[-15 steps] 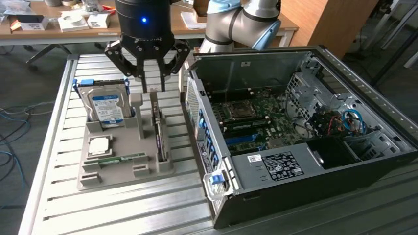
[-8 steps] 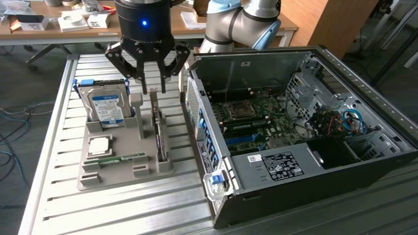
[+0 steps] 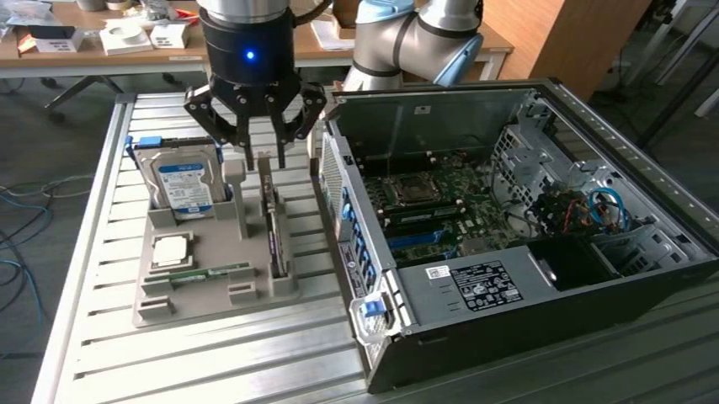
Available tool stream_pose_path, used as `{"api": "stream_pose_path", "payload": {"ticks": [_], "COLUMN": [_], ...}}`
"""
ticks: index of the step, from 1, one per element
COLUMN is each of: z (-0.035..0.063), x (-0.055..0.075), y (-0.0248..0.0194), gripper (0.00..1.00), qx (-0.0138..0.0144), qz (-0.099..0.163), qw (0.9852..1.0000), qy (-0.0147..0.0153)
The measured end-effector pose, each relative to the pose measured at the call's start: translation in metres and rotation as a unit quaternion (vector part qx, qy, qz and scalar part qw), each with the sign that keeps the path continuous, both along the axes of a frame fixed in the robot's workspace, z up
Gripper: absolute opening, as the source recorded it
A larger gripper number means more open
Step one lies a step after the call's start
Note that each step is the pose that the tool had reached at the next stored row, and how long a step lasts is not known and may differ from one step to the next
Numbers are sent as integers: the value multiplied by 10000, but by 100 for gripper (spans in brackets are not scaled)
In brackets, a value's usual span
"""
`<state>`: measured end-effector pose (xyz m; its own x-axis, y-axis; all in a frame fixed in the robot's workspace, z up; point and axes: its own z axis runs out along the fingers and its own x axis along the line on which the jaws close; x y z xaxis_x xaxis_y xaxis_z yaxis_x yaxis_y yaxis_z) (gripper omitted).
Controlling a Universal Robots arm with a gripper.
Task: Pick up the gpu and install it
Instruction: 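Pick up the gpu and move the gpu toward the slot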
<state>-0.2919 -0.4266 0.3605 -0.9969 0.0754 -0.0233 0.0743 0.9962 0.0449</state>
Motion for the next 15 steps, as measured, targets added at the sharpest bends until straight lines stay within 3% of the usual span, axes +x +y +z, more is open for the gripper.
{"api": "stream_pose_path", "payload": {"ticks": [15], "z": [-270], "x": [0], "y": [0], "gripper": [42], "qx": [0], "qz": [1], "qw": [10000], "qy": [0]}}
